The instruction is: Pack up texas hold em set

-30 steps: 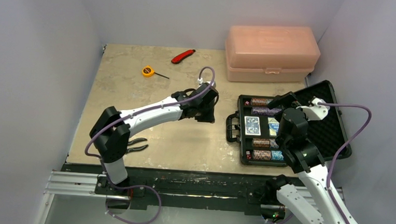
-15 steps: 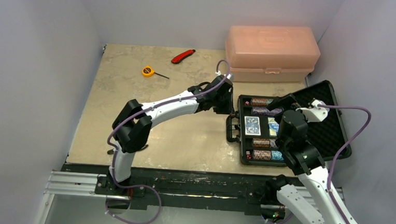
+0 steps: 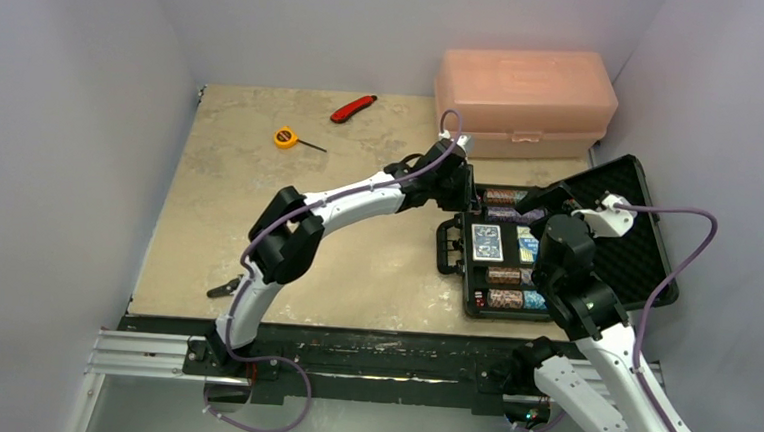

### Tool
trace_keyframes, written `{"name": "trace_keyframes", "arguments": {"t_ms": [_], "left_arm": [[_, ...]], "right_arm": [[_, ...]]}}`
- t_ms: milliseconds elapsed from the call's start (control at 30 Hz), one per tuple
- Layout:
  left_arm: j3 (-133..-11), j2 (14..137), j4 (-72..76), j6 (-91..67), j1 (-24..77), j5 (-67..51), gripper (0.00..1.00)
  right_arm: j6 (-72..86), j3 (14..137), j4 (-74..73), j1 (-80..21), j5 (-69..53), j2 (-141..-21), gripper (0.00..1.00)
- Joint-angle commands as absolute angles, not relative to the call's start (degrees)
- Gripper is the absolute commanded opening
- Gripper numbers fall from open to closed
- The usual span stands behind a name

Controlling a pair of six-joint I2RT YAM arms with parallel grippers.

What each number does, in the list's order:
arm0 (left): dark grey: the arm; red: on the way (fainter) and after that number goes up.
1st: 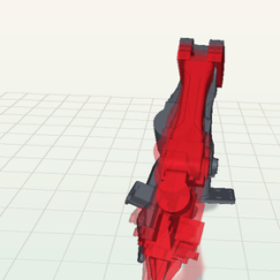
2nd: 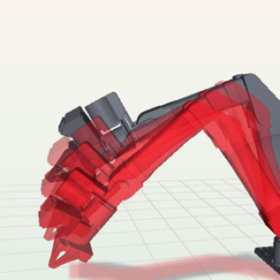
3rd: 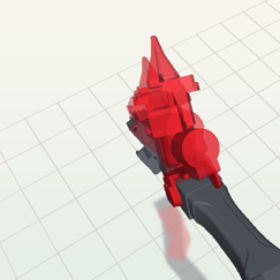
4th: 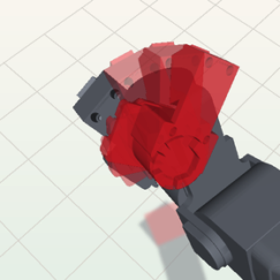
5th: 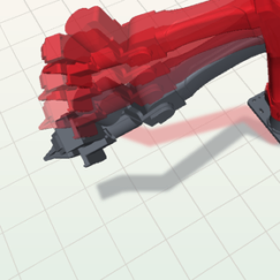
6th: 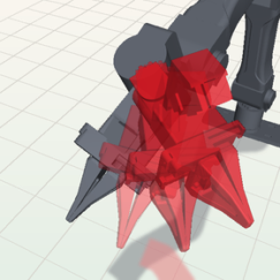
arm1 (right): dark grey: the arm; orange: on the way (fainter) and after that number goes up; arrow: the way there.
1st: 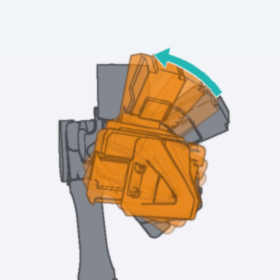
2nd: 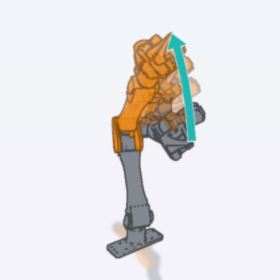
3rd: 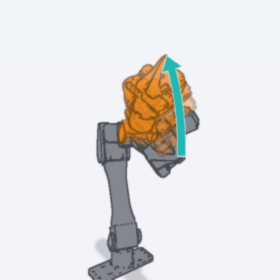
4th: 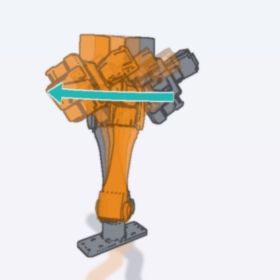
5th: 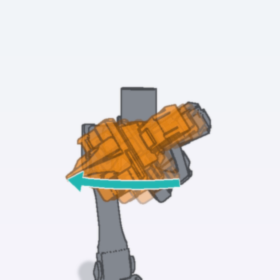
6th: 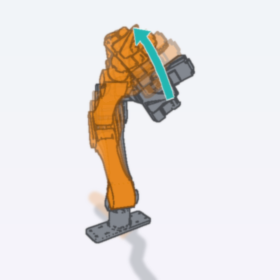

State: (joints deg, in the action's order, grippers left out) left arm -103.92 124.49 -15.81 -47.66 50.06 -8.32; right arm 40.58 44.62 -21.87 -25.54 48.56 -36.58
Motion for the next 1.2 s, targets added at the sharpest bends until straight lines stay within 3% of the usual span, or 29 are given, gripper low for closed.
{"name": "trace_keyframes", "arguments": {"t_ms": [0,333,933,1033,1167], "left_arm": [[-109.33,127.32,-11.96,-49.23,50.44,-10.37,0.0],[-118.31,133.49,-17.44,-50.2,50.36,-8.69,0.0],[-119.98,135.87,-20.87,-47.75,50.19,-6.78,0.0],[-120.01,135.96,-21.18,-47.41,50.19,-6.38,0.03],[-120.55,136.22,-21.49,-47.21,50.19,-6.03,0.14]], "right_arm": [[41.66,44.12,-20.73,-26.16,50.87,-35.86,0.99],[41.57,43.95,-20.46,-26.74,50.71,-35.85,0.99],[41.31,43.68,-19.92,-27.13,50.15,-35.72,0.99],[41.31,43.65,-19.93,-27.09,50.21,-35.61,0.99],[41.31,43.6,-19.92,-27.11,50.12,-35.61,0.99]]}}
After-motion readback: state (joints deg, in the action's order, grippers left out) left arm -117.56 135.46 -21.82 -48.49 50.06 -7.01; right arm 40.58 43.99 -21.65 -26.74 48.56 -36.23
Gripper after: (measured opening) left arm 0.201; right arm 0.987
